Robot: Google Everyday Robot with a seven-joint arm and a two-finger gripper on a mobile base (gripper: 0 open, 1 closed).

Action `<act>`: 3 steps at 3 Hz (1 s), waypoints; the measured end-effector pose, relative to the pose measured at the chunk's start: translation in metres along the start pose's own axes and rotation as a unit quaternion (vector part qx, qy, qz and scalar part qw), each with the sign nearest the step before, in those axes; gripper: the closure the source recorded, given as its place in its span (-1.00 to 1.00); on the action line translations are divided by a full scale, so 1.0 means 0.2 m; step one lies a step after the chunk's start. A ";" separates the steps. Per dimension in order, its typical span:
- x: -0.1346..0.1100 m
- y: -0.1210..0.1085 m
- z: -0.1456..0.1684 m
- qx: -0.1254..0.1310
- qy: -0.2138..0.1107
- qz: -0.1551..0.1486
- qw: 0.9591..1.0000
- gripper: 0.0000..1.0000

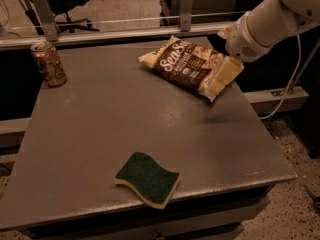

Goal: Move brown chip bag near sponge

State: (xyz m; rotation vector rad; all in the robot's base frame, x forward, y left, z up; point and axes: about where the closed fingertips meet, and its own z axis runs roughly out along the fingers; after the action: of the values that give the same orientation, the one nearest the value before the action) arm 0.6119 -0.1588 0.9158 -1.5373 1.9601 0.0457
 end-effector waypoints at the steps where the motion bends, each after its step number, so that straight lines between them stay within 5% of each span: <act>1: -0.03 -0.13 0.22 0.001 -0.033 0.020 0.999 -1.00; 3: -0.02 -0.23 0.41 -0.013 -0.063 0.057 0.996 -0.16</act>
Offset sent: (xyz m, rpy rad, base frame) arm 0.1012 0.0244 -0.0704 0.1954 0.0565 -0.0618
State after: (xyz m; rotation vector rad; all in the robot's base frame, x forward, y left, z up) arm 0.6892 -0.1377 0.8686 -1.4029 1.9512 0.2130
